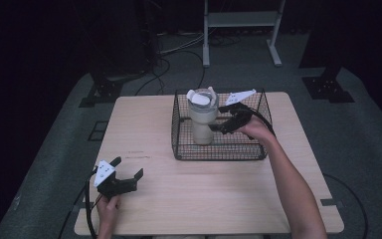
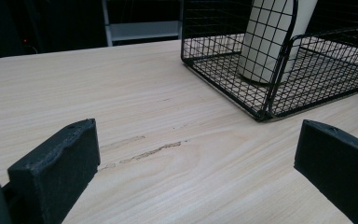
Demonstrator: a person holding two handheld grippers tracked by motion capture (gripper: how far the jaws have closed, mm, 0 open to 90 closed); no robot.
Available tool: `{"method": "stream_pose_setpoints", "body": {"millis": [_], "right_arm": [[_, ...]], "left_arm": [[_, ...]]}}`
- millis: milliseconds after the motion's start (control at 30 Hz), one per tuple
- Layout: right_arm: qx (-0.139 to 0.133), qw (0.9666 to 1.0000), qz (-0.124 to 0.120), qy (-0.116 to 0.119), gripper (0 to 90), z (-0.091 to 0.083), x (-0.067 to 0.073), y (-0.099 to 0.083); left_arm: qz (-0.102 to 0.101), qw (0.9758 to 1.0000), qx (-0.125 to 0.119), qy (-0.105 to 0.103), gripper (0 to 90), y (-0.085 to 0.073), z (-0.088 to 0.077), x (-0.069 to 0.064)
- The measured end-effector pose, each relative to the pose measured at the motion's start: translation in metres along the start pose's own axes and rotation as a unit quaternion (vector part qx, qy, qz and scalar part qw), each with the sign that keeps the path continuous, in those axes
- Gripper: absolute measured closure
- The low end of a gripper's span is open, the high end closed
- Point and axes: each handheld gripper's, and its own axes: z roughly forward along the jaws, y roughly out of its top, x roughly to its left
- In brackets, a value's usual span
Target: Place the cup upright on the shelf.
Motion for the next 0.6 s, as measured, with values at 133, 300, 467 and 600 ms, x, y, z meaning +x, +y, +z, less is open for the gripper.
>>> {"method": "stream_pose_setpoints", "body": {"millis": [133, 300, 467, 600], "right_arm": [[0.007, 0.9999, 0.004, -0.008, 8.7, -0.008, 0.0, 0.001], [0.014, 0.9998, 0.005, -0.014, 8.7, -0.017, 0.004, 0.001], [0.018, 0.9996, 0.003, -0.021, 8.7, -0.026, 0.005, 0.003], [0.014, 0.9996, 0.005, -0.024, 8.7, -0.035, 0.006, 0.004]], "left_arm": [[0.0, 1.0, -0.001, -0.001, 0.0, 0.0, 0.0, 0.0], [0.005, 1.0, -0.001, -0.002, 0.0, 0.0, -0.001, -0.001], [0.003, 1.0, -0.002, -0.001, 0.0, 0.0, -0.001, -0.001], [0.003, 1.0, -0.001, -0.001, 0.0, 0.0, -0.001, -0.001]]}}
